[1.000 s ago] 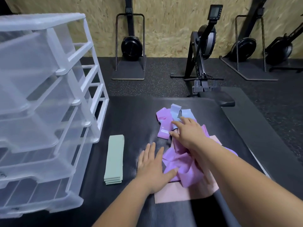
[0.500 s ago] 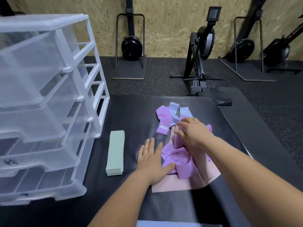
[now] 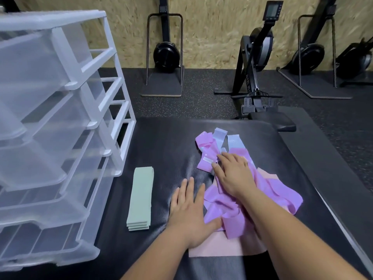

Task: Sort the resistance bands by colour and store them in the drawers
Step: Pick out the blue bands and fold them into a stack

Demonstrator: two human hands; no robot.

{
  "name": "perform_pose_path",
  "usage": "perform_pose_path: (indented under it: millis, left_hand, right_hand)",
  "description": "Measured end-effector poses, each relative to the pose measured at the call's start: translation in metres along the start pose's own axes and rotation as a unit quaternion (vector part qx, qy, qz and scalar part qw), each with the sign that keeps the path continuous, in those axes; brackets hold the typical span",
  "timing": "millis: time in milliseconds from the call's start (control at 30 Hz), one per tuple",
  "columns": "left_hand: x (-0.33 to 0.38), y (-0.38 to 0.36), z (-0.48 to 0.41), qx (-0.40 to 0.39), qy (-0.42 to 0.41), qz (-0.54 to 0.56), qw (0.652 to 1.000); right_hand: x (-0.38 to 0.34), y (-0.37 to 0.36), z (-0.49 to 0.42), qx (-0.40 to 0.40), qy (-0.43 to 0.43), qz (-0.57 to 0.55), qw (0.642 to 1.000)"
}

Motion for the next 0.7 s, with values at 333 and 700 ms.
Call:
perform_pose_path:
  millis: [333,700]
  left_hand:
    - [0.002,0.001,0.001,-0.007,0.000,-0.017,1.000]
    - [0.000,-0.004,-0.001,-0.011,0.001,-0.025,1.000]
  right_hand:
    - [0.012,0.023,0.017,0.115,-0.100,-0.285,0.946]
    - [0.017,0.032,0.016,0.120,-0.155,-0.400,0.895]
Point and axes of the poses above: each hand's wrist, its own z-axis away from the middle knuckle, its own y-axis out of the back of the hand, x = y × z, the point moved 3 cm from there along -z, towards the middle knuckle, and after that the axes turned 3 degrees about -z, right-handed, at the moved point
